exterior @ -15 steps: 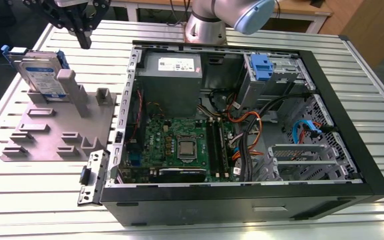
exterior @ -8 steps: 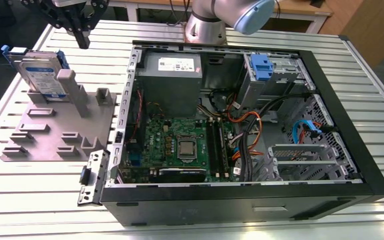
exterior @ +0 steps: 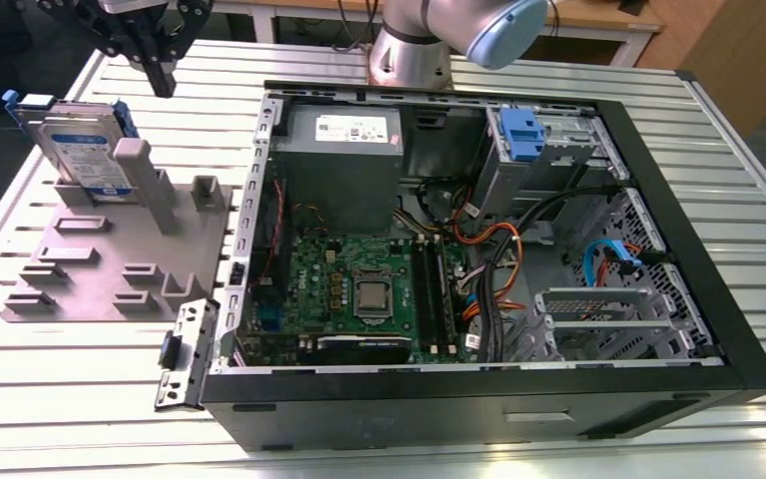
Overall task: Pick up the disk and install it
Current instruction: 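Reach for the disk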
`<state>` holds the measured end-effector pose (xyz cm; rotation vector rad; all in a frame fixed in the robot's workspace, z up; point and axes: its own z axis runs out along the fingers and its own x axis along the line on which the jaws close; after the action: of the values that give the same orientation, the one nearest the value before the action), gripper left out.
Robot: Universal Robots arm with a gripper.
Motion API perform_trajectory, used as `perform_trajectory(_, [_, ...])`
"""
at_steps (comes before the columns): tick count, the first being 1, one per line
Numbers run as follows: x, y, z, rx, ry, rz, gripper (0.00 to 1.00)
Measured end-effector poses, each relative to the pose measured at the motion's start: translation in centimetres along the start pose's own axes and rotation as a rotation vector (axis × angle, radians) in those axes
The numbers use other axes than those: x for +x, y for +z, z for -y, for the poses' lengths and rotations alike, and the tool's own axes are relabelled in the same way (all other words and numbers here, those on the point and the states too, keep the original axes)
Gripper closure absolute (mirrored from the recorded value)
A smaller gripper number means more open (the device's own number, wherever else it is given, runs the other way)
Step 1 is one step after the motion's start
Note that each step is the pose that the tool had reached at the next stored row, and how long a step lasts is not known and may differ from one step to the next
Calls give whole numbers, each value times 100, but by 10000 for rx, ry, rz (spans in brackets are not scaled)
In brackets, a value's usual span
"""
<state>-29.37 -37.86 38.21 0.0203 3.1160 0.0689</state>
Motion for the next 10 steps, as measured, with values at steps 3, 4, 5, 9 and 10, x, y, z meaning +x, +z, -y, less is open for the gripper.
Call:
perform_trajectory(3, [12,0,0,0,-1,0,89])
perform_trajectory(4, [16,-1,0,1,0,-1,89])
perform_trajectory(5, [20,-1,0,0,0,0,89])
perform_trajectory(9, [32,-1,0,0,0,0,89])
perform_trajectory(10, [35,-1,1,1,0,-1,89])
